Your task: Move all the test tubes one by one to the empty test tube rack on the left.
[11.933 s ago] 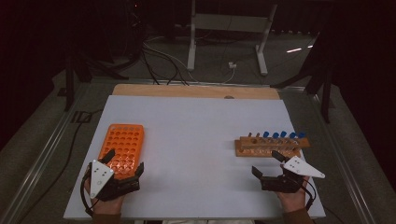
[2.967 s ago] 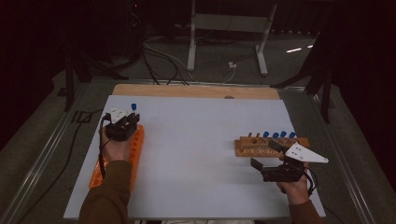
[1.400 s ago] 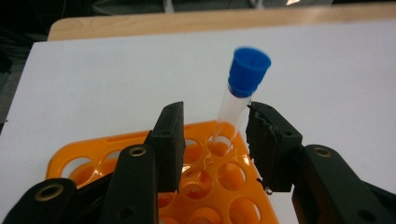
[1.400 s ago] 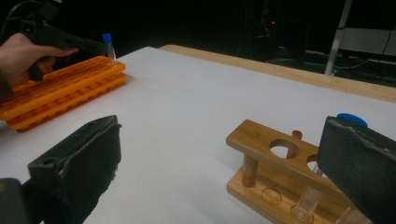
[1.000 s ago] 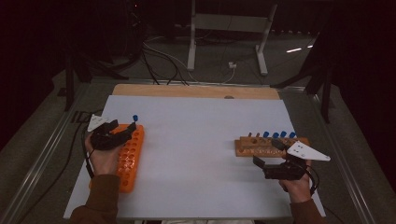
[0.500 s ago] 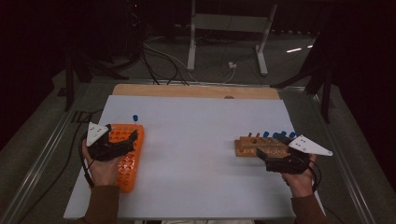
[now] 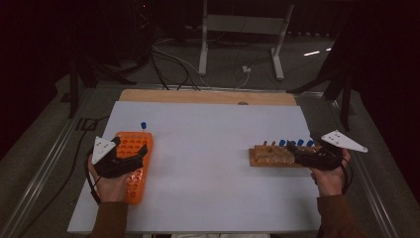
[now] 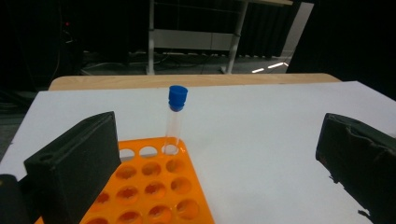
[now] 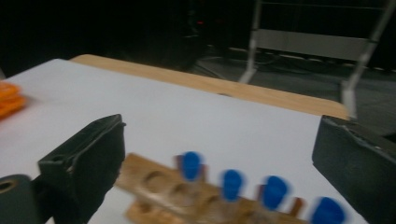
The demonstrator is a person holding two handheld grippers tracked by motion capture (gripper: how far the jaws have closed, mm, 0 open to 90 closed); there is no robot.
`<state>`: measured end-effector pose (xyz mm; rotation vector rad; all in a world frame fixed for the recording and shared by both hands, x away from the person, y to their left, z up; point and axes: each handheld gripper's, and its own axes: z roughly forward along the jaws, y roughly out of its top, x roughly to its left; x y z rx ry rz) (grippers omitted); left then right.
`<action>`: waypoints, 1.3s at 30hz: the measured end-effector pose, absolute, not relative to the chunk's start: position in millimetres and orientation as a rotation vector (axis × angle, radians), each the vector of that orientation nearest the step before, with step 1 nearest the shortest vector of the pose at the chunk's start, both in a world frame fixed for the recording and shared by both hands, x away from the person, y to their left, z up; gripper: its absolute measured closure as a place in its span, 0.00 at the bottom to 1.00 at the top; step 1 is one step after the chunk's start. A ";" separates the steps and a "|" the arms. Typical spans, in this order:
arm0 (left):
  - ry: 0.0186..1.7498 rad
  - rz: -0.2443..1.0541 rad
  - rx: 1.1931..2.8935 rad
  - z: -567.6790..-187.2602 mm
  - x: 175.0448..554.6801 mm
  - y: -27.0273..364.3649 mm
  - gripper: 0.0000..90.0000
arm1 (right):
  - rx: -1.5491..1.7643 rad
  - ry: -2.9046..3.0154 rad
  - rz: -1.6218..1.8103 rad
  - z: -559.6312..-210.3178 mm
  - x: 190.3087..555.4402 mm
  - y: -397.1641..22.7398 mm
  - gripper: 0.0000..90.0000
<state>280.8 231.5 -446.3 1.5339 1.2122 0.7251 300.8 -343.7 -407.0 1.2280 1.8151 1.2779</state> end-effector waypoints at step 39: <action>1.251 0.771 1.499 -444.4 273.6 239.8 0.01 | 1.404 1.871 1.090 -455.6 314.0 -388.4 0.83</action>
